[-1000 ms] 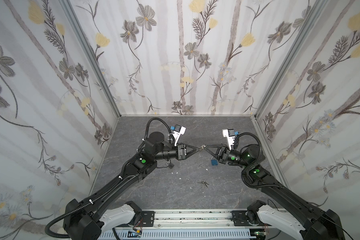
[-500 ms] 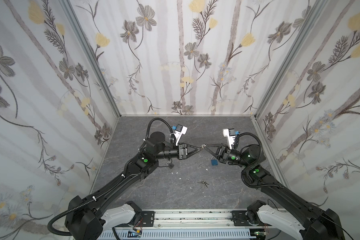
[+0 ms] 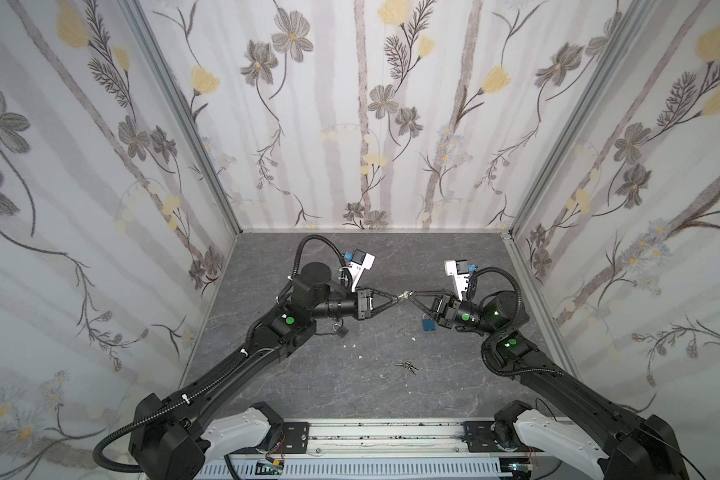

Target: Unlock with the key

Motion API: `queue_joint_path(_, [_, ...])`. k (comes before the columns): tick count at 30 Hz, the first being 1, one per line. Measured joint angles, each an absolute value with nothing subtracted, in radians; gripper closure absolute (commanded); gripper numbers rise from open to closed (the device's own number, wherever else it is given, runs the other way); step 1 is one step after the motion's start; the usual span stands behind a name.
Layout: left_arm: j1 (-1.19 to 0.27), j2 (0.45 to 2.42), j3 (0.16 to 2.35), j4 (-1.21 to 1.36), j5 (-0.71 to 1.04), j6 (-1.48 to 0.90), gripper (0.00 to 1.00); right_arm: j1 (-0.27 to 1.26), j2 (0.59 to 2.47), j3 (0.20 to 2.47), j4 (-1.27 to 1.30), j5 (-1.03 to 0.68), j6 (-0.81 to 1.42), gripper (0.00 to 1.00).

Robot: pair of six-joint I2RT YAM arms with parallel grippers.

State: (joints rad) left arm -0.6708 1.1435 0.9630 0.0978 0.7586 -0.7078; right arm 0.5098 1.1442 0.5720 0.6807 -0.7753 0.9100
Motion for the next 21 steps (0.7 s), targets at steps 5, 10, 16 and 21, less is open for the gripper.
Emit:
queue_joint_path(5, [-0.67, 1.191, 1.094, -0.129, 0.668, -0.595, 1.0, 0.483, 1.099, 0.564, 0.511, -0.691, 0.794, 0.62])
queue_joint_path(10, [-0.668, 1.276, 1.174, -0.353, 0.607, -0.5, 1.0, 0.48, 1.069, 0.546, 0.337, -0.521, 0.67, 0.62])
queue_joint_path(16, [-0.667, 1.395, 1.261, -0.544, 0.577, -0.421, 1.0, 0.479, 1.078, 0.504, 0.273, -0.429, 0.622, 0.62])
queue_joint_path(21, [-0.669, 1.457, 1.3, -0.619, 0.596, -0.387, 1.0, 0.477, 1.121, 0.498, 0.295, -0.446, 0.62, 0.62])
